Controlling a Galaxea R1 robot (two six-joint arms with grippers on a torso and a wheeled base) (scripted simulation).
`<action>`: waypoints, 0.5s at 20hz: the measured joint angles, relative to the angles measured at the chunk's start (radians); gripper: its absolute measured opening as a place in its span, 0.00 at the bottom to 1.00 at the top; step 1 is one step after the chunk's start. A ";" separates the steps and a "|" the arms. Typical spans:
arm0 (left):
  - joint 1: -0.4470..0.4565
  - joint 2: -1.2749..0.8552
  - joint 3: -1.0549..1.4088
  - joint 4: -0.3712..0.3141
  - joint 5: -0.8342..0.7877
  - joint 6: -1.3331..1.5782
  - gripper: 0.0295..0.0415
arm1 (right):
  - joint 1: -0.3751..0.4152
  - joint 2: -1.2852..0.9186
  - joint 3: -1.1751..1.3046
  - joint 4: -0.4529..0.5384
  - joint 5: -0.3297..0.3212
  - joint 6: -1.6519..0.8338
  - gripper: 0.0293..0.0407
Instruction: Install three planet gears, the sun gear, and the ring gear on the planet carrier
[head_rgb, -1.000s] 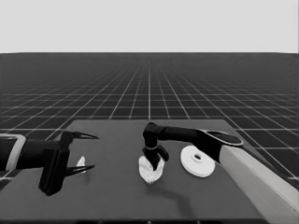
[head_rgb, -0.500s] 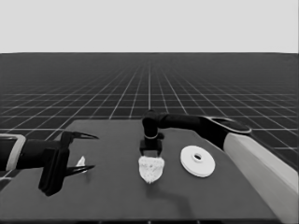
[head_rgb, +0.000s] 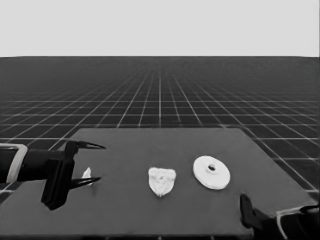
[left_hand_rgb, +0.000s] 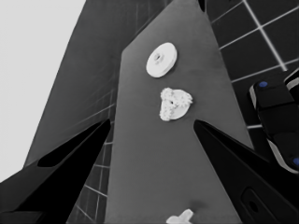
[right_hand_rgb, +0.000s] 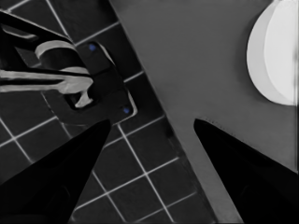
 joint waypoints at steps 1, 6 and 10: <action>0.000 0.000 0.000 0.000 0.000 0.000 0.75 | 0.319 0.212 -0.261 0.417 -0.166 0.356 0.91; 0.000 0.000 0.000 0.000 0.000 0.000 0.75 | 0.434 0.635 -1.103 0.600 -0.305 0.540 0.81; 0.000 0.000 0.000 0.000 0.000 0.000 0.75 | 0.431 0.678 -1.194 0.606 -0.316 0.533 0.81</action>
